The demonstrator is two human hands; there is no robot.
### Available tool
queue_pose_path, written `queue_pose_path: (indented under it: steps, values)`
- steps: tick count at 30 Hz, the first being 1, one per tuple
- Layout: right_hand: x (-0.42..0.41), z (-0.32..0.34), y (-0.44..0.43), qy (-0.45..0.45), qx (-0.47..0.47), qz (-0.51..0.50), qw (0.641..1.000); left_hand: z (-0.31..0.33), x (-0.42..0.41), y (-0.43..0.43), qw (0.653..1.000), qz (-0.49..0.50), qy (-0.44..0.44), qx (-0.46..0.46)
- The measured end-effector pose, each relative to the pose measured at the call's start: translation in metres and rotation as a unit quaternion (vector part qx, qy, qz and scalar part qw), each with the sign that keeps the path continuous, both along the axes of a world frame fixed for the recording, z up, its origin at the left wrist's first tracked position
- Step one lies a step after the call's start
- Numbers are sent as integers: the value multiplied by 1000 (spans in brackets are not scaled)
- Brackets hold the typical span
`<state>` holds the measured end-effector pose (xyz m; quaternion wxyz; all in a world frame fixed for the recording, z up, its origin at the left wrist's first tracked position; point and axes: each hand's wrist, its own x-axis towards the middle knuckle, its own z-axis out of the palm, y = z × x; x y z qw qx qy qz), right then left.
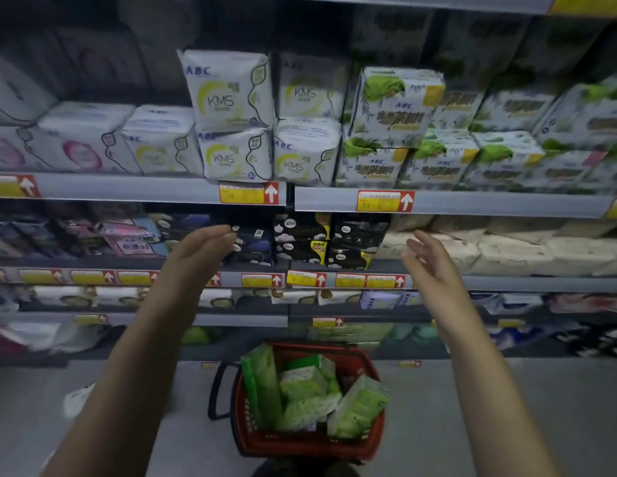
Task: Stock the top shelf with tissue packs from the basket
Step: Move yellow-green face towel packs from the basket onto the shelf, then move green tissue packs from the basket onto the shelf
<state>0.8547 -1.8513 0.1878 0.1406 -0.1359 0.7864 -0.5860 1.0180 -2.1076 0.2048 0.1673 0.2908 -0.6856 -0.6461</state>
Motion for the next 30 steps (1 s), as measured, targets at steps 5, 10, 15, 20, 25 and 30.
queue_pose_path:
  steps: [5, 10, 15, 20, 25, 30]
  values:
    - [-4, -19, 1, -22, 1, -16, 1000, -17, 1, -5, 1000, 7, -16, -9]
    - [-9, -35, 3, -35, 2, -20, 999, -35, -10, -2, 999, 18, -32, 0]
    - [-13, -55, 1, -62, 12, -29, 998, -72, -16, 3, 996, 46, -74, -24]
    - [-10, -87, -3, -97, 28, -31, 994, -116, -13, 16, 990, 69, -125, 6]
    - [-3, -131, 2, -143, 54, -24, 988, -151, 0, 23, 985, 122, -124, 13]
    - [11, -179, 2, -156, 85, -54, 983, -182, 1, 21, 978, 147, -144, 41]
